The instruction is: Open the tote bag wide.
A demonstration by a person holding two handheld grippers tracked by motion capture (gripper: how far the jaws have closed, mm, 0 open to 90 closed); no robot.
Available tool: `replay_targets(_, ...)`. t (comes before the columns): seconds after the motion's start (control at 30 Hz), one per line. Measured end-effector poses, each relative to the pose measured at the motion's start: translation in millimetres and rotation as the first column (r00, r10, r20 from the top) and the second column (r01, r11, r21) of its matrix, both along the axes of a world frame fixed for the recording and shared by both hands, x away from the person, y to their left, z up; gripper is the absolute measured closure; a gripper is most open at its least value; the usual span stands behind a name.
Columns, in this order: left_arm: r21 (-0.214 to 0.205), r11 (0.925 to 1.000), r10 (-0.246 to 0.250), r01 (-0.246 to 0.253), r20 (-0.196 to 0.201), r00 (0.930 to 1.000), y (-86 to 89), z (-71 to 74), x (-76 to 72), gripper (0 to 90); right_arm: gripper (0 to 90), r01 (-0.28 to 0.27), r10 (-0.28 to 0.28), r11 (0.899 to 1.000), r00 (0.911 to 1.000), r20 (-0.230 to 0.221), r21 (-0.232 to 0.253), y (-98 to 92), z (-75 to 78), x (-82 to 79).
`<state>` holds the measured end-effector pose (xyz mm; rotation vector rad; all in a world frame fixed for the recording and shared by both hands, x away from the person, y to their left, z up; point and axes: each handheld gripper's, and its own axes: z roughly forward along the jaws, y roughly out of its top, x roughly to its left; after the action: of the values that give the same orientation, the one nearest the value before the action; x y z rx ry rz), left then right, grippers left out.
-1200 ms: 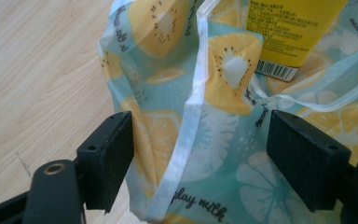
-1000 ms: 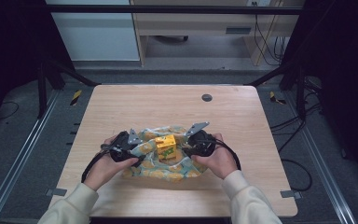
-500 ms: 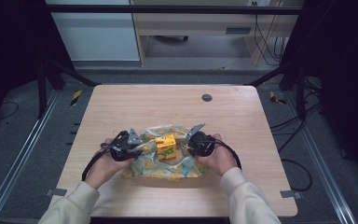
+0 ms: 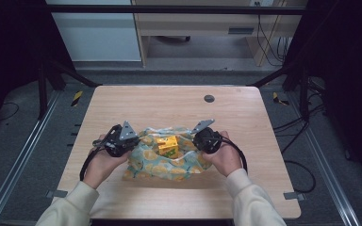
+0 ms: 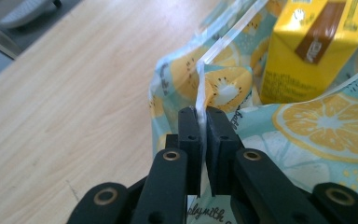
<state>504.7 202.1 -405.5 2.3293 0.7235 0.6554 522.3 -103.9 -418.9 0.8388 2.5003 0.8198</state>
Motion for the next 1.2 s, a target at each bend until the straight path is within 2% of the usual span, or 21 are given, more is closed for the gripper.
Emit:
replay_targets(0.13,-0.039,0.9992,0.009,-0.007,0.043,0.9991,2.4,9.5,-3.1,86.5,90.0,0.002,-0.005,0.998,0.9988,0.049,0.061,-1.5,14.3,-3.1)
replay_targets(0.17,-0.055,0.9985,0.007,-0.004,0.053,0.9986,3.4,13.7,-6.0,86.8,90.0,-0.002,-0.004,0.996,0.9977,0.068,0.094,-1.9,21.6,-5.5)
replay_targets(0.3,-0.075,0.9971,-0.004,0.008,0.062,0.9981,6.2,18.9,-13.3,86.9,90.0,-0.017,0.005,0.992,0.9953,0.097,0.125,-1.9,32.2,-12.4)
replay_targets(0.43,-0.098,0.9946,-0.028,0.034,0.069,0.9972,12.0,22.5,-27.3,87.1,90.0,-0.046,0.028,0.987,0.9931,0.114,0.156,-3.2,41.0,-28.5)
replay_targets(0.6,-0.128,0.9904,-0.045,0.054,0.071,0.9965,21.0,22.0,-41.5,87.3,90.0,-0.081,0.053,0.976,0.9888,0.139,0.202,-7.6,43.5,-53.3)
replay_targets(0.73,-0.148,0.9871,-0.055,0.063,0.058,0.9968,25.7,21.8,-47.2,87.6,90.0,-0.095,0.061,0.968,0.9869,0.149,0.232,-12.3,44.1,-69.2)
replay_targets(0.9,-0.17,0.9822,-0.076,0.079,0.027,0.9968,30.1,12.9,-54.5,88.1,90.0,-0.112,0.079,0.963,0.9872,0.139,0.245,-16.0,39.4,-82.1)
replay_targets(1.03,-0.187,0.9794,-0.076,0.076,0.004,0.9971,34.5,0.9,-60.6,88.5,90.0,-0.129,0.103,0.963,0.9876,0.118,0.239,-16.6,28.3,-95.4)
replay_targets(1.2,-0.169,0.9829,-0.082,0.074,-0.043,0.9957,37.8,-17.6,-64.1,88.6,90.0,-0.127,0.108,0.966,0.9897,0.093,0.227,-18.0,15.9,-101.3)
